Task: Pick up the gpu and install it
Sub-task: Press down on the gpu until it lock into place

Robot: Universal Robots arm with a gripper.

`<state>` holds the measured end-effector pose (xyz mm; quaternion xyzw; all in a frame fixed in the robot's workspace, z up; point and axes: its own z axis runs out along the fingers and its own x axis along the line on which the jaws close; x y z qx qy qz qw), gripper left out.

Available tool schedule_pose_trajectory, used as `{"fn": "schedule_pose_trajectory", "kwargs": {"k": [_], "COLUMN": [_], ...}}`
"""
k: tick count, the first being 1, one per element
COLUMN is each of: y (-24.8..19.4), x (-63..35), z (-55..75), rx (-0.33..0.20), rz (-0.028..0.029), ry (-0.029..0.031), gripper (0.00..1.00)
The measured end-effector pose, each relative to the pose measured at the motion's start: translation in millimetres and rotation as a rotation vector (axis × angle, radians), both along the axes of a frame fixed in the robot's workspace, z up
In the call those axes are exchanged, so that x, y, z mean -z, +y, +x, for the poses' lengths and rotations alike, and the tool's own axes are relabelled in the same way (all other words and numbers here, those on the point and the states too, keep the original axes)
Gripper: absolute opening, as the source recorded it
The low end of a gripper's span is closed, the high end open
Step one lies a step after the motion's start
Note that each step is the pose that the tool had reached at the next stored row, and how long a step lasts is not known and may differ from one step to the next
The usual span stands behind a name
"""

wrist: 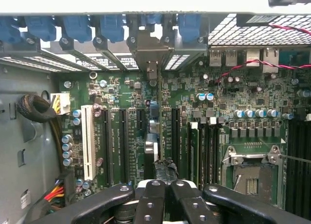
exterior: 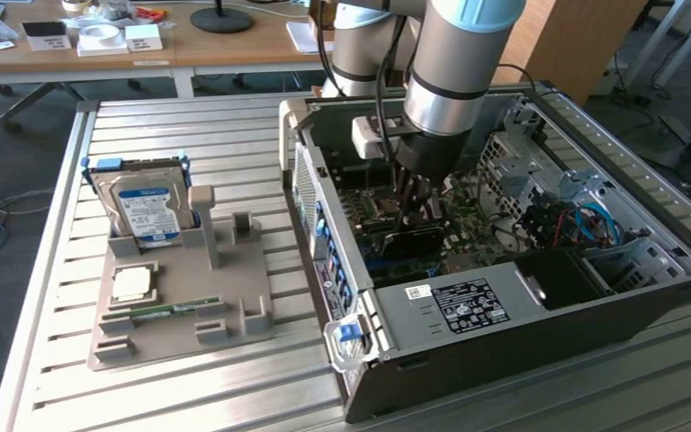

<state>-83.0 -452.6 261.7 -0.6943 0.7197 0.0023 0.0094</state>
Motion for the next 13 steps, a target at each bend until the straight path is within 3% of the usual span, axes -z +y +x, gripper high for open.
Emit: {"fn": "schedule_pose_trajectory", "kwargs": {"k": [13], "y": [0.0], "x": [1.7], "z": [-1.7], "rx": [0.000], "rz": [-0.0001], "ry": [0.0004], "gripper": [0.11]}}
